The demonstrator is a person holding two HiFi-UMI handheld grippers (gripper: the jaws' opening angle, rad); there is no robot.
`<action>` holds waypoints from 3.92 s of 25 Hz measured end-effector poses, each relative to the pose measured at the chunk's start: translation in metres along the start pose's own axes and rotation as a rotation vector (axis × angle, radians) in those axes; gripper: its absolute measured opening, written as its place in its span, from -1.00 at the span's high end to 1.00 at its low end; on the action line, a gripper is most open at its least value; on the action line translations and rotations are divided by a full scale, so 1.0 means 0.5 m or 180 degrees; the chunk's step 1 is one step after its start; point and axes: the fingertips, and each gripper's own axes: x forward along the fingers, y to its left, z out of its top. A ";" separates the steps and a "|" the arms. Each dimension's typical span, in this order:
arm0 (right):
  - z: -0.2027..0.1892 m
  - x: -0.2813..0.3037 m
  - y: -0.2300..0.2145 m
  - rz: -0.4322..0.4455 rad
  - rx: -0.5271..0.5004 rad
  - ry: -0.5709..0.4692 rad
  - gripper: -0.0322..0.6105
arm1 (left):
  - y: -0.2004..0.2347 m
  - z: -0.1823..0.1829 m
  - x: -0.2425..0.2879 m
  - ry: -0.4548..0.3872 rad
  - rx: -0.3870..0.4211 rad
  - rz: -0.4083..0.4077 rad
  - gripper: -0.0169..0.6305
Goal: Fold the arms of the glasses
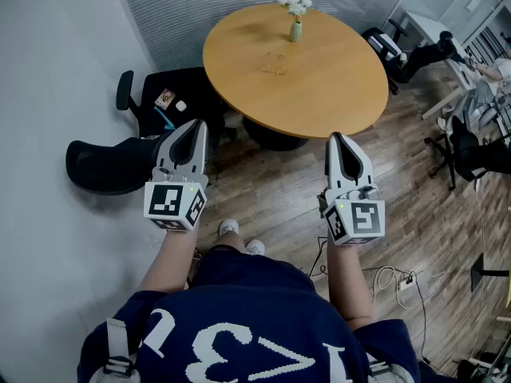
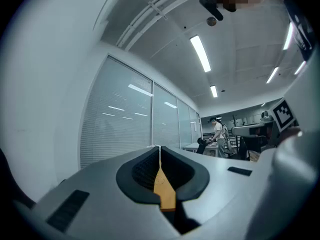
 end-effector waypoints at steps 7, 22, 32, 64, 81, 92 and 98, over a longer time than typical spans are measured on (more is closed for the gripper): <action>0.020 -0.037 0.007 -0.0065 0.0032 -0.0056 0.80 | -0.020 0.013 -0.025 -0.0021 0.0029 -0.0018 0.88; 0.039 0.025 0.018 0.0041 0.0273 -0.0258 0.80 | -0.007 0.034 0.032 -0.0119 -0.0041 -0.0166 0.88; 0.019 0.212 -0.054 -0.0101 0.0230 -0.0203 0.80 | 0.044 0.004 0.257 -0.0141 -0.0270 -0.0443 0.88; -0.075 0.715 -0.368 0.0829 0.0333 -0.0227 0.80 | 0.142 -0.131 0.647 0.0154 -0.0296 0.0475 0.88; -0.160 0.825 -0.437 0.0646 0.0393 0.0049 0.80 | 0.195 -0.171 0.844 0.0214 -0.0313 0.0233 0.88; -0.238 0.898 -0.410 0.0489 0.0280 0.0450 0.80 | 0.248 -0.231 0.935 0.0378 -0.0443 -0.0137 0.88; -0.308 0.913 -0.386 0.0478 -0.0079 0.0648 0.80 | 0.207 -0.348 0.937 0.0837 -0.0302 -0.0361 0.87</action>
